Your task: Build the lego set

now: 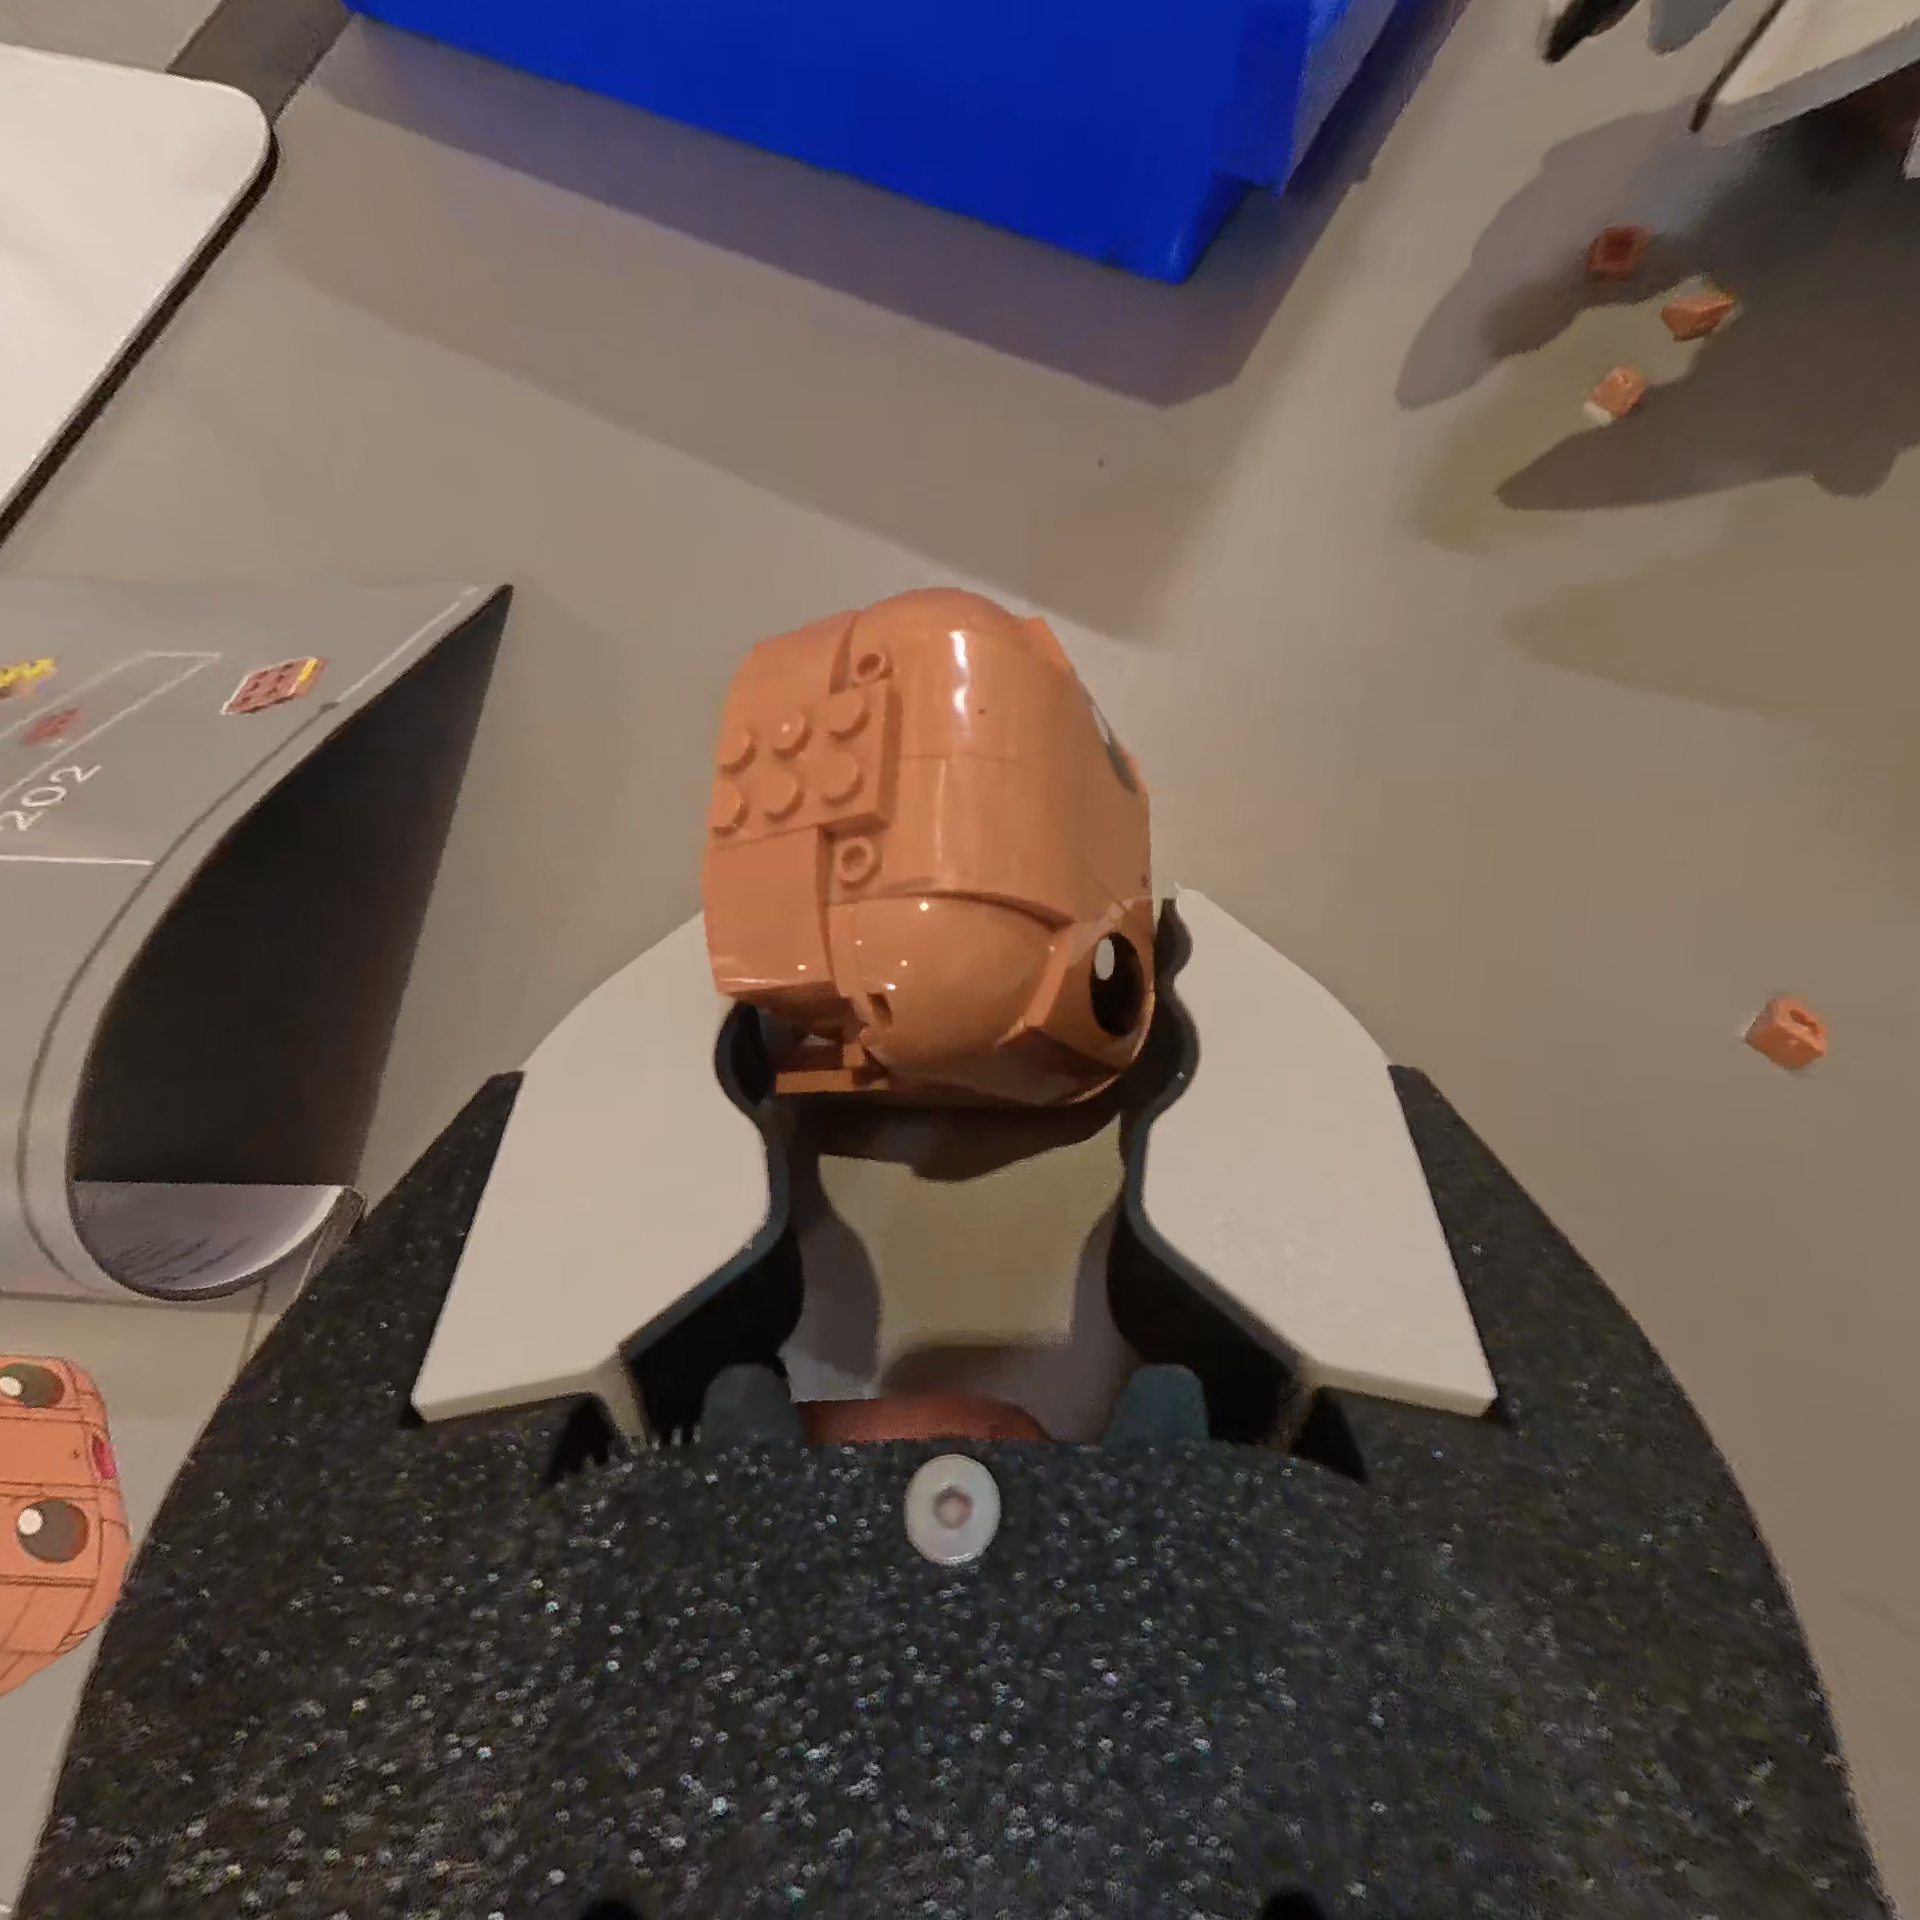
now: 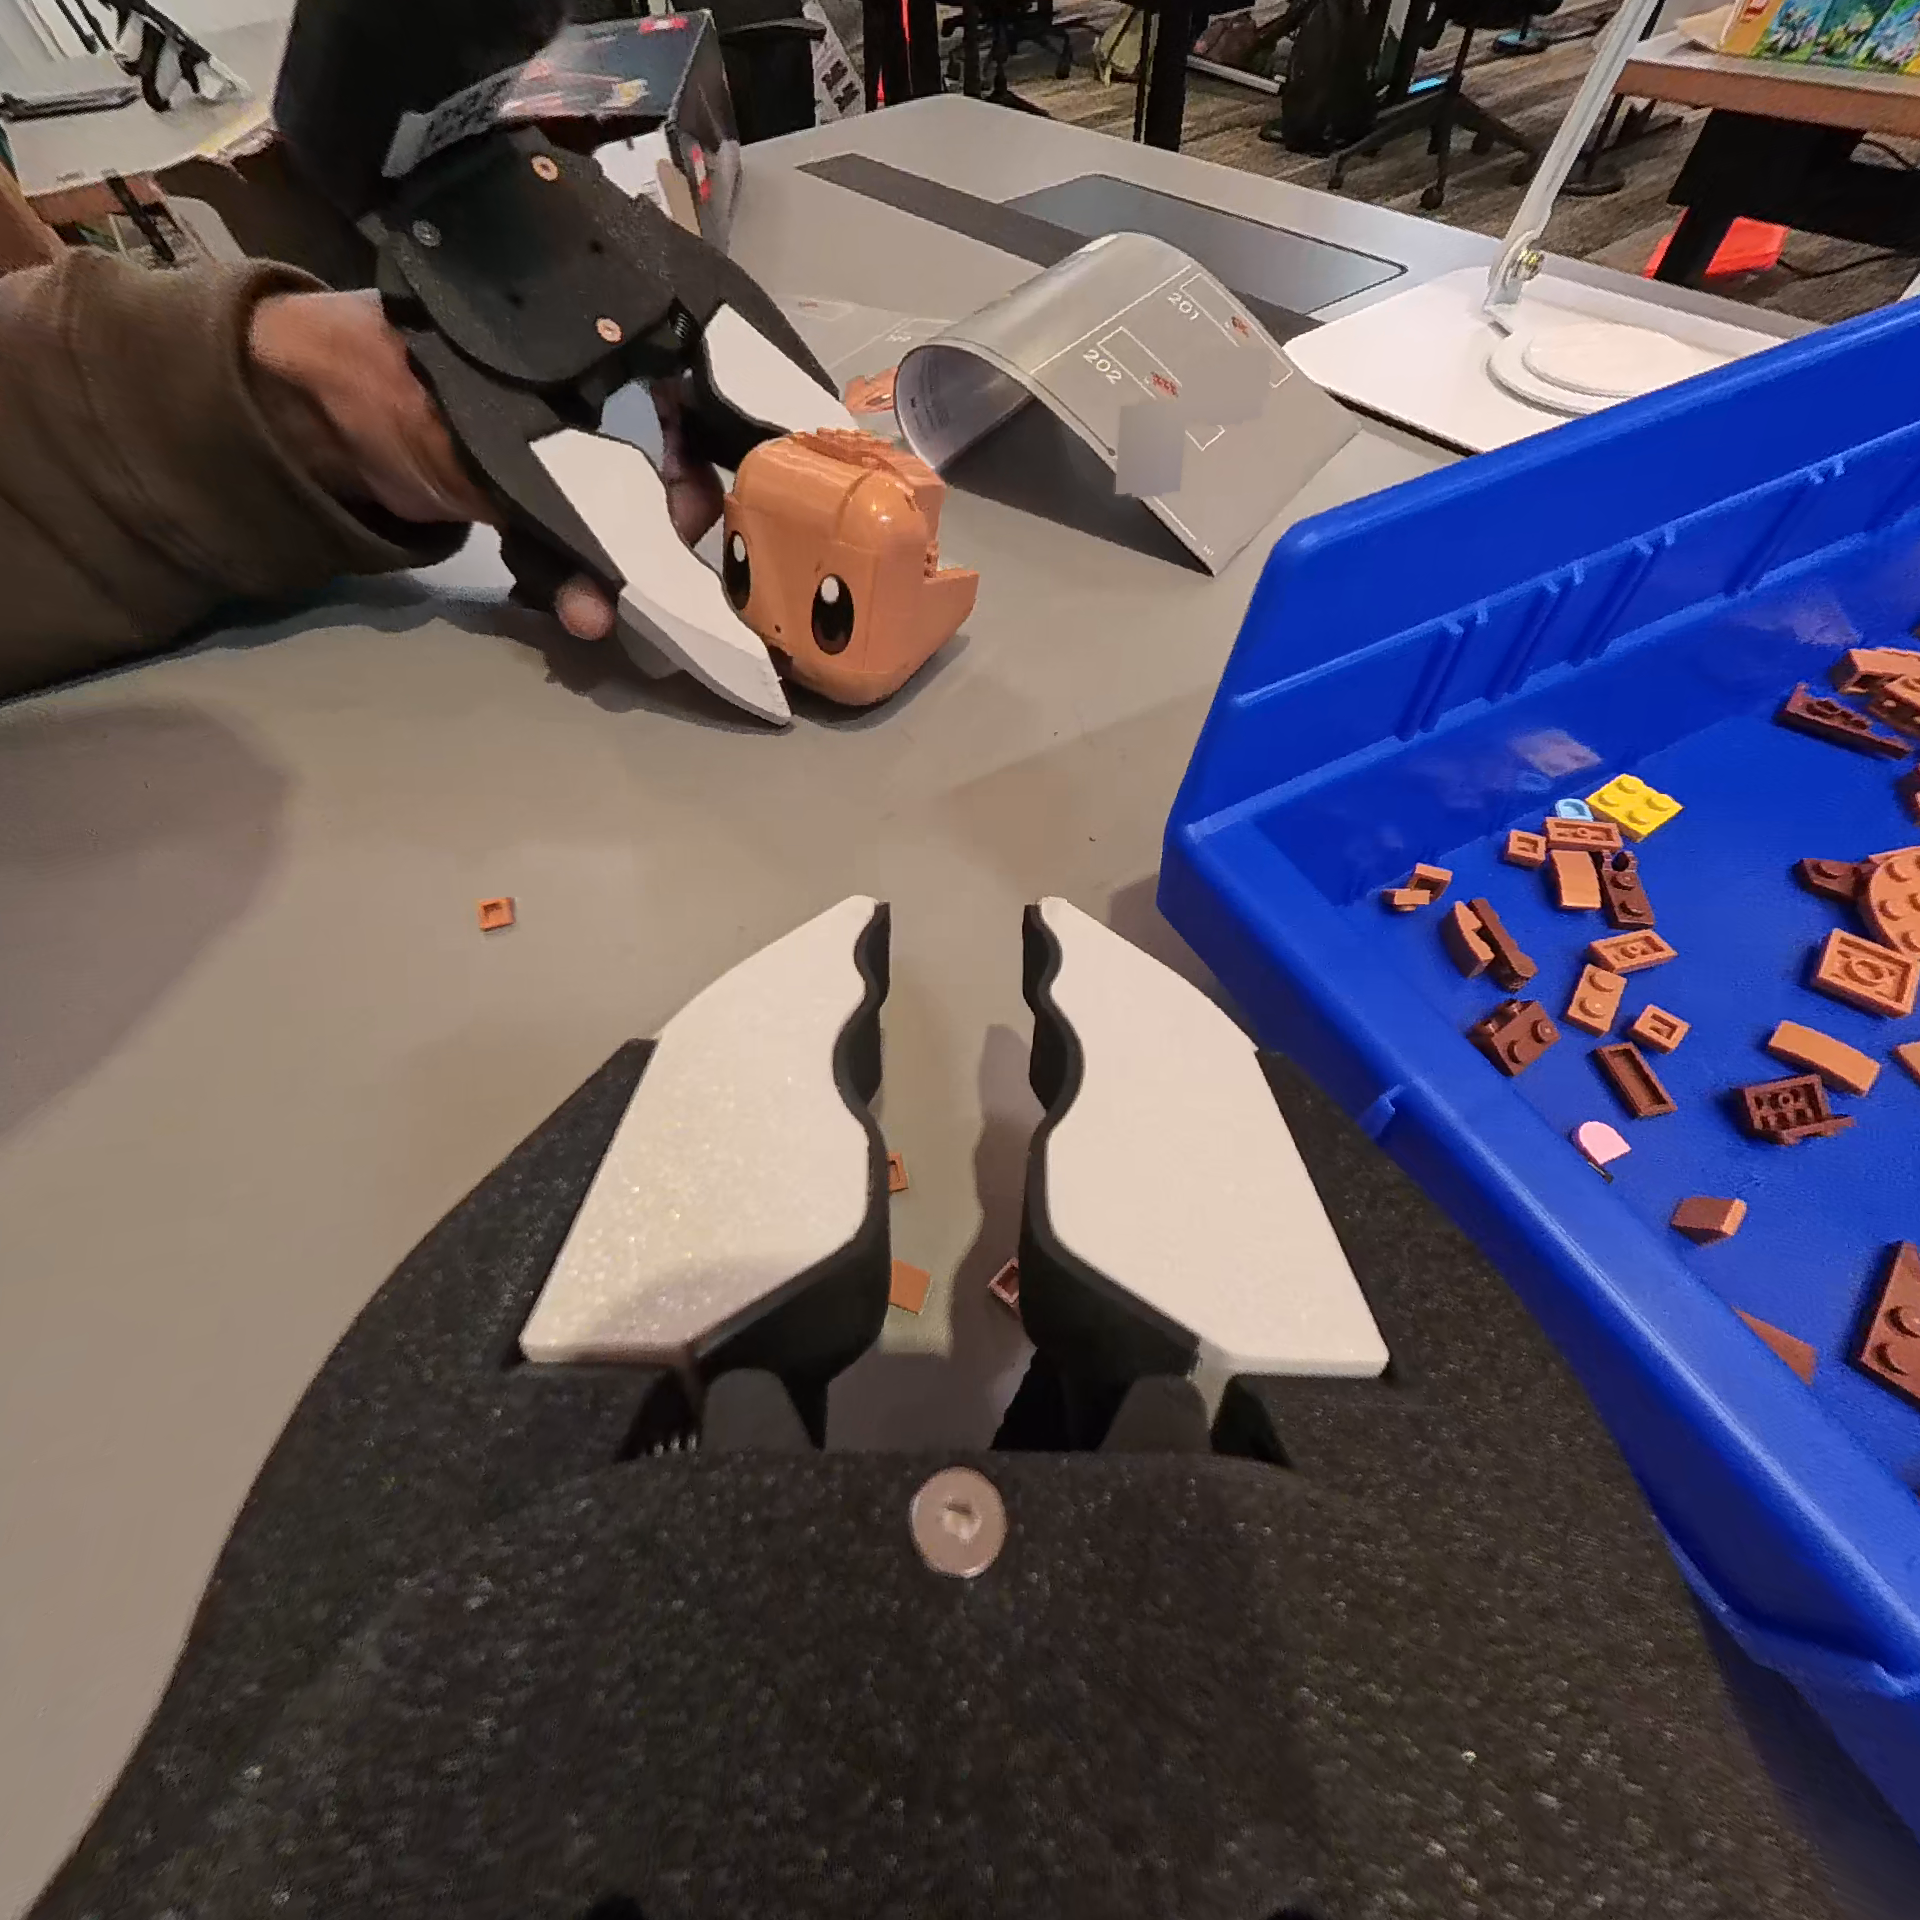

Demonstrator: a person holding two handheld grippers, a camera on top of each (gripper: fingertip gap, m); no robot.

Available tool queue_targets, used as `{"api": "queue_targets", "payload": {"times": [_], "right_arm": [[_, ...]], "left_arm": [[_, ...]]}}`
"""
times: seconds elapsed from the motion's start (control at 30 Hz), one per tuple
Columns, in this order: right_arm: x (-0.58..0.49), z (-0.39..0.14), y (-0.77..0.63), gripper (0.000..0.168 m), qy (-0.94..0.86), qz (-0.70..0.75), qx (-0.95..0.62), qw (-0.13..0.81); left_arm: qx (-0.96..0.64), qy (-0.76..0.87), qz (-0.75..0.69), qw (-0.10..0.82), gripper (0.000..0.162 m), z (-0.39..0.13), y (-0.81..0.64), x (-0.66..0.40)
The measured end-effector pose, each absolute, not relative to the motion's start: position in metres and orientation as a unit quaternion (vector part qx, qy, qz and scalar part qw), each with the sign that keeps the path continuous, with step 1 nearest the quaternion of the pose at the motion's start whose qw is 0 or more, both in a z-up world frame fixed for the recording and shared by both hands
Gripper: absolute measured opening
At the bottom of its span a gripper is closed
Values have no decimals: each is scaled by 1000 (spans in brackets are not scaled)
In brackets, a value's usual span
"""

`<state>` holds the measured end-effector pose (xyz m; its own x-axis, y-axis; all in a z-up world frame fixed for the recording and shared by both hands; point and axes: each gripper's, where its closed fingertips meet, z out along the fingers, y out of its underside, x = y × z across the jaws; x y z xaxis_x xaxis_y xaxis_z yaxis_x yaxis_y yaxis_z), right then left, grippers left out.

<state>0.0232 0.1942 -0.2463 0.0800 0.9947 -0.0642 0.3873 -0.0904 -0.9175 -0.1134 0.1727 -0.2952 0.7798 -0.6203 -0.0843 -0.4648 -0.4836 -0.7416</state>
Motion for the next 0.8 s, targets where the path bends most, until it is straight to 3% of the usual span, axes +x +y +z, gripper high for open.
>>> {"api": "queue_targets", "payload": {"times": [0.6,0.8], "right_arm": [[41,-246,206,25,-566,356,-628,399],[71,-268,194,21,-647,293,-622,330]], "left_arm": [[-832,357,-96,414,72,-291,167,-106],[-827,367,-99,415,72,-290,165,-104]]}}
